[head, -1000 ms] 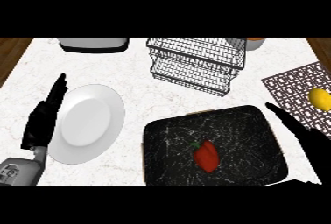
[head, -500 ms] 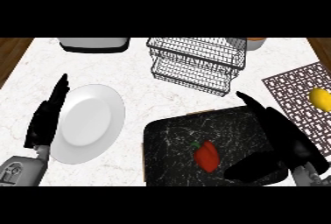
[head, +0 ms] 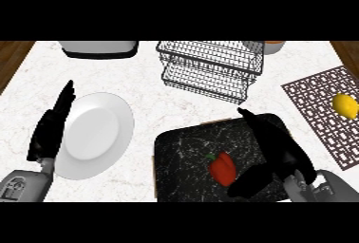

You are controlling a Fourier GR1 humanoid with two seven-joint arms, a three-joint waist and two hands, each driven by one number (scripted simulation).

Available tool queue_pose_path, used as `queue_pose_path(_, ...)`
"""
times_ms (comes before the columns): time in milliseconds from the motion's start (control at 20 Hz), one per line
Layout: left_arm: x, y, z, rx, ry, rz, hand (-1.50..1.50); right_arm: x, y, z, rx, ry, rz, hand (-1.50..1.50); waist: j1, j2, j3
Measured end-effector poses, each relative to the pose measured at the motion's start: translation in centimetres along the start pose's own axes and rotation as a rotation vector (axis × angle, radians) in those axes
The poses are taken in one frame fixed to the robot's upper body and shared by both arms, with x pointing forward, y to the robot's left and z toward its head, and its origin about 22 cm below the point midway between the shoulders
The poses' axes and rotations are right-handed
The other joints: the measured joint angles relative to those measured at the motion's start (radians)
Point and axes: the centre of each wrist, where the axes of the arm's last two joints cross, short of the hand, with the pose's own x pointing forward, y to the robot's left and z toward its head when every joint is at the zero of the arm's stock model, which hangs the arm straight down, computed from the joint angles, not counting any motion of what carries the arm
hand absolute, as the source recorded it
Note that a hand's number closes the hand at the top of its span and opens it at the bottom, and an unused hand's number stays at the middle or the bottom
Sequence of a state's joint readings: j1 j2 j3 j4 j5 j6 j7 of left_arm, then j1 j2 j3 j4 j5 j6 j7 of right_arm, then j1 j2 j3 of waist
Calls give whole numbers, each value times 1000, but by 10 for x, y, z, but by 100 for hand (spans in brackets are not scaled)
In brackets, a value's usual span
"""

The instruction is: Pick the bell pepper from the tray and place it in the tiered basket

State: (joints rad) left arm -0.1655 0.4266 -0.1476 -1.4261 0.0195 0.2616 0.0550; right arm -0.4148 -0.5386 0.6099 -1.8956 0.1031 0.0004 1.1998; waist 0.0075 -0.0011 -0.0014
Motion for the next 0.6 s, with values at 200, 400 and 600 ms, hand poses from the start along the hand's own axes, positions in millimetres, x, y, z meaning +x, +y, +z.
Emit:
queue_pose_path(200, 1, 6, -1, 10, 0, -2, 0, 4, 16, 2, 8, -9, 33, -150, -5, -1, 0)
queue_pose_path(400, 1, 7, -1, 14, 0, -6, 0, 2, 25, 2, -9, -5, 88, -150, -7, -1, 0)
queue_pose_path(600, -2, 10, 0, 12, 3, -3, 0, 5, 29, 4, -39, -10, 124, -150, -8, -2, 0)
